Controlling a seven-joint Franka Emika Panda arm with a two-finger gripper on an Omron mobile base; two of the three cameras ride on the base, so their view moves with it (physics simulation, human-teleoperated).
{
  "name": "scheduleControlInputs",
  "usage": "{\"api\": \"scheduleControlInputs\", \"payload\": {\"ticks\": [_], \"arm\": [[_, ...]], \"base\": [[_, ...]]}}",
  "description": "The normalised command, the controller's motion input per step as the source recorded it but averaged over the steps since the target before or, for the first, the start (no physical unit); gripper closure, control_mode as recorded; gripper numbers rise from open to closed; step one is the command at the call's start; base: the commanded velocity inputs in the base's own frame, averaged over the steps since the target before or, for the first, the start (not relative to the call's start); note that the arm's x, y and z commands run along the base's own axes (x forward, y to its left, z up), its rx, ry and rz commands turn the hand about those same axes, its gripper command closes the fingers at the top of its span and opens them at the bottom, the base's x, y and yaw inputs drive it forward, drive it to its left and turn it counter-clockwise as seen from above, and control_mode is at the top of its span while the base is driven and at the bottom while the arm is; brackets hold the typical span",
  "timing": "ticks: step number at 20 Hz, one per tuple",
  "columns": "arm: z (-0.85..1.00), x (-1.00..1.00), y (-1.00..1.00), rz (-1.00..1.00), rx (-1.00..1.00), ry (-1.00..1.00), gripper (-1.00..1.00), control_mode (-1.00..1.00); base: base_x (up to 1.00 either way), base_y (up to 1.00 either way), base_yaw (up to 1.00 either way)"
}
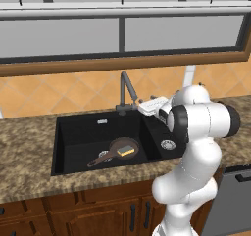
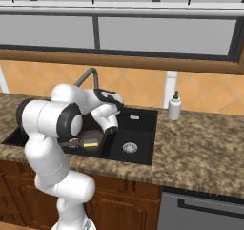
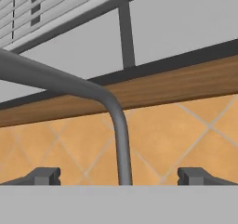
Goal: Pick the pan and sponge and place them into the sink. Then turn on the water.
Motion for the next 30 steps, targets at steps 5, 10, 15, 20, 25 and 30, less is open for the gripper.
{"api": "scheduleControlInputs", "payload": {"ticks": [5, 10, 15, 20, 25, 30], "arm": [[-0.24, 0.44, 0.04, 0.00, -0.03, 0.07, -1.00, -1.00], [-0.26, 0.41, 0.04, 0.00, -0.04, 0.03, -1.00, -1.00], [-0.30, 0.44, 0.05, 0.00, -0.04, 0.03, -1.00, -1.00], [-0.26, 0.47, 0.00, 0.00, -0.01, 0.01, -1.00, -1.00], [-0.17, 0.51, 0.00, 0.00, 0.00, 0.00, -1.00, -1.00], [-0.22, 0.55, 0.00, 0.00, 0.00, 0.02, -1.00, -1.00]], "base": [[0.00, 0.00, 0.00], [0.00, 0.00, 0.00], [0.00, 0.00, 0.00], [0.00, 0.00, 0.00], [0.00, 0.00, 0.00], [0.00, 0.00, 0.00]]}}
